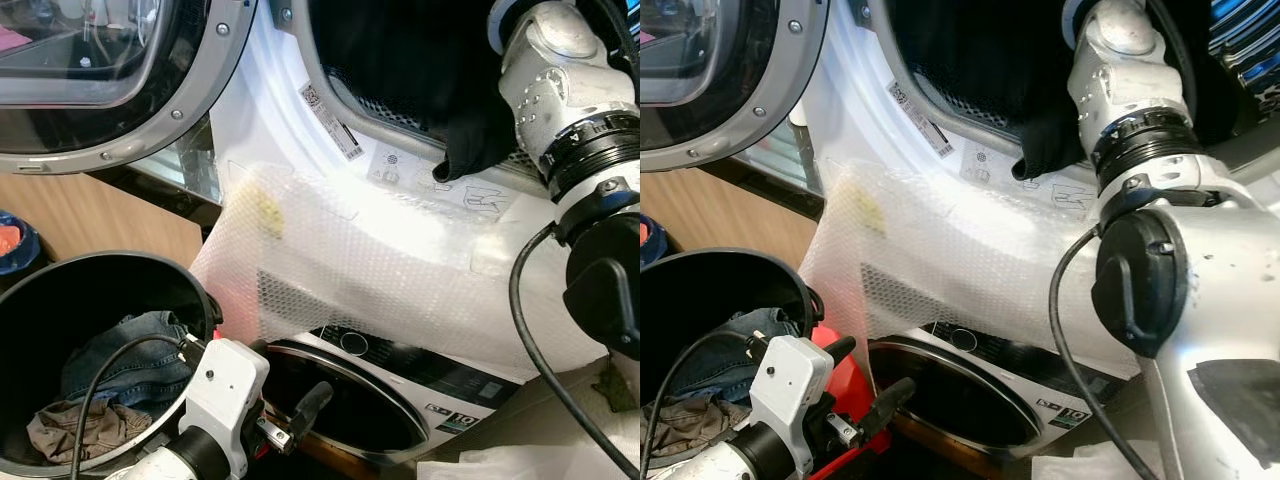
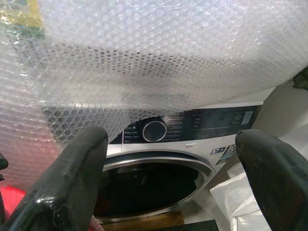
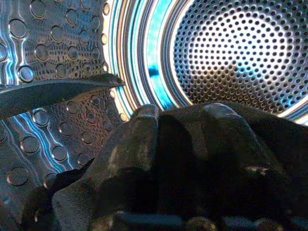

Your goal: Clothes washing

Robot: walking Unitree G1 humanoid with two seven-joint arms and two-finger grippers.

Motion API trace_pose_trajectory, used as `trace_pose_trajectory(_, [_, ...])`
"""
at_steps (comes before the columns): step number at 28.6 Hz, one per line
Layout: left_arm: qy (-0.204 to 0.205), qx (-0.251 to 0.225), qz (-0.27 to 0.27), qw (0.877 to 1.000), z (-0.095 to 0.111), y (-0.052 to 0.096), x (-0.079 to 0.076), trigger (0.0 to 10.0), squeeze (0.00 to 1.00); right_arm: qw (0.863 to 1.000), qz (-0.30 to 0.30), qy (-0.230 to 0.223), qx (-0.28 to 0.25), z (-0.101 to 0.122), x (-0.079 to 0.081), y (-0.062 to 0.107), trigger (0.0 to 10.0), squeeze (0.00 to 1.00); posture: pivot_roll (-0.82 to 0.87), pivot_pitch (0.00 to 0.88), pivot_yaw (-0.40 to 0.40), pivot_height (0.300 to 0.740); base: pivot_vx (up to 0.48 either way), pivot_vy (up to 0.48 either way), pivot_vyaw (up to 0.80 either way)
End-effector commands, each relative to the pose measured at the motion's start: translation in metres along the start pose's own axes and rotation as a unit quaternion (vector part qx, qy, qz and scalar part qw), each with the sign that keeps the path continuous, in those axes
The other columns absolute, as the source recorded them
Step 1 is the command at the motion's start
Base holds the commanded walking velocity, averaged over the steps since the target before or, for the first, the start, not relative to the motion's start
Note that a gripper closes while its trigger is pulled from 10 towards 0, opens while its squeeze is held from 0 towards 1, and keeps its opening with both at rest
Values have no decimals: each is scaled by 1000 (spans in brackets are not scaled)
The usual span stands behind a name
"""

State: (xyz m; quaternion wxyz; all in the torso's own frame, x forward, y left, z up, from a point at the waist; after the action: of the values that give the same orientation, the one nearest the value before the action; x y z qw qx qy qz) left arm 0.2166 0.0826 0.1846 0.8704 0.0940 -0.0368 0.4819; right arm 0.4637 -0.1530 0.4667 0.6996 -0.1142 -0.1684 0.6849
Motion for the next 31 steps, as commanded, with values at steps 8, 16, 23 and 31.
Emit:
trace_pose_trajectory(8, [0,9,-8,1000,-3,-4,1,10000,0,999,-26,14,-28,20,-26,0,10000,1000,97,137,-175,740,0,0,0])
trace_pose_trajectory(16, [-7,9,-8,1000,-3,-4,2,10000,0,998,-27,46,-20,14,-42,2,10000,1000,107,118,-170,740,0,0,0])
trace_pose_trajectory(23, [-9,5,-14,1000,-1,-6,2,10000,0,991,14,136,4,2,-33,2,10000,1000,97,108,-164,740,0,0,0])
trace_pose_trajectory(31, [-12,1,-17,1000,0,-11,3,10000,0,987,42,154,-9,14,-39,4,10000,0,93,95,-169,740,0,0,0])
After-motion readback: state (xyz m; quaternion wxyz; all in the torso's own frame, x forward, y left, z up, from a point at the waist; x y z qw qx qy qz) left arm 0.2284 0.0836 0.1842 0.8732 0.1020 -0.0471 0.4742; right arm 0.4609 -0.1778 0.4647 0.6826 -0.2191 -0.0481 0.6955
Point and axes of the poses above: a point about 5 cm out from each wrist's last joint towards the gripper, its own y axis pointing back from the gripper into the wrist, its own z axis along the axis of the wrist's last joint, x = y × z, the point moved 6 cm from there along -y, pointing out of the wrist towards the gripper, and after that the axes turned 6 degrees about -y, right-handed, at the moved point
